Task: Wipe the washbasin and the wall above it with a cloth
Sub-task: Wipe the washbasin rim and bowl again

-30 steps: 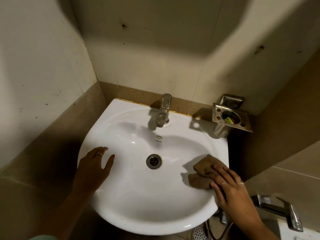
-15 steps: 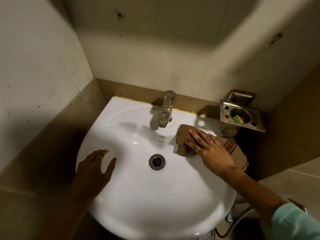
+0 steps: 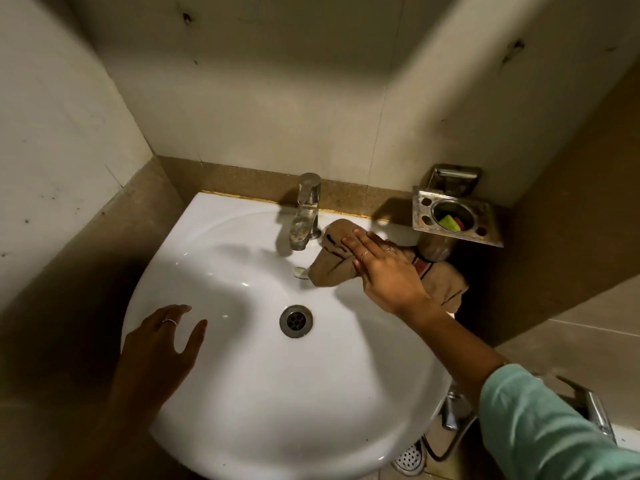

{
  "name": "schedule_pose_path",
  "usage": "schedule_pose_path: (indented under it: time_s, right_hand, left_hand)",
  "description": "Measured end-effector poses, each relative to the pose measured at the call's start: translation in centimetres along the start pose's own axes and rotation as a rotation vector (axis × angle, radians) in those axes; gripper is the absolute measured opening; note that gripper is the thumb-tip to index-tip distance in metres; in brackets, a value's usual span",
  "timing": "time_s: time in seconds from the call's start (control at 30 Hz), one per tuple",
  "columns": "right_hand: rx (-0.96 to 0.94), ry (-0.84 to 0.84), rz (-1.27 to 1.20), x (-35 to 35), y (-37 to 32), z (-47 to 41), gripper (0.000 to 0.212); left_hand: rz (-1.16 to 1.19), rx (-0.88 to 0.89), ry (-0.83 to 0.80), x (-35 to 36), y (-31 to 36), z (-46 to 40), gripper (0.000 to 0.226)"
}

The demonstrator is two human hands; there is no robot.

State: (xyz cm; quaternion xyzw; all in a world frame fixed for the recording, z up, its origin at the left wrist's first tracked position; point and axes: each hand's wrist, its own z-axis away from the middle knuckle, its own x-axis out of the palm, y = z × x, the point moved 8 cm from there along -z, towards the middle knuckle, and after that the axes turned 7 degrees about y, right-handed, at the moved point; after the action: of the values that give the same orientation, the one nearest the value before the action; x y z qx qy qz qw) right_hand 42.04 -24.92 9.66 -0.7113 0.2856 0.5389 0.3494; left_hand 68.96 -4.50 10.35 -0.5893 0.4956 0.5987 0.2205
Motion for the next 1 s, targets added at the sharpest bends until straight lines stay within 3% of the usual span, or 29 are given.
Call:
schedule_pose_path:
  time_s: [0.13, 0.2, 0.3, 0.4, 0.53, 0.67, 0.8, 1.0]
  right_hand:
    - [0.341, 0.025, -0.002, 0.1, -0.2, -0.1, 0.057]
    - [0.314, 0.024, -0.022, 0.6, -1.4, -0.7, 0.061]
    - [0.059, -0.033, 0.115, 1.3, -2.3, -1.9, 0.057]
    - [-0.001, -0.016, 0.146, 0.8, -1.1, -2.9, 0.051]
    - [0.118, 0.047, 0.084, 0.3, -0.3, -2.3, 0.050]
    - [0.320, 0.081, 0.131, 0.1, 1.1, -0.2, 0.047]
    - [0.404, 0.146, 0.271, -0.8, 1.9, 2.0, 0.039]
    - [0.456, -0.033, 0.457, -0.2, 2.4, 5.5, 0.059]
  left_hand:
    - [-0.007, 0.003, 0.019, 0.0, 0.0, -0.1, 0.046]
    - [-0.014, -0.005, 0.018, 0.1, -0.2, -0.2, 0.046]
    - [-0.019, -0.019, 0.014, 0.4, -0.5, -0.3, 0.047]
    - [-0.015, -0.033, -0.003, 0.4, -0.6, -0.3, 0.046]
    - [-0.005, -0.041, -0.004, 0.4, -0.4, -0.3, 0.042]
    - [0.009, -0.036, 0.020, 0.1, -0.2, -0.2, 0.038]
    - [0.024, -0.035, 0.023, 0.1, -0.4, -0.1, 0.038]
    - [0.030, -0.023, 0.025, 0.1, -0.3, -0.2, 0.041]
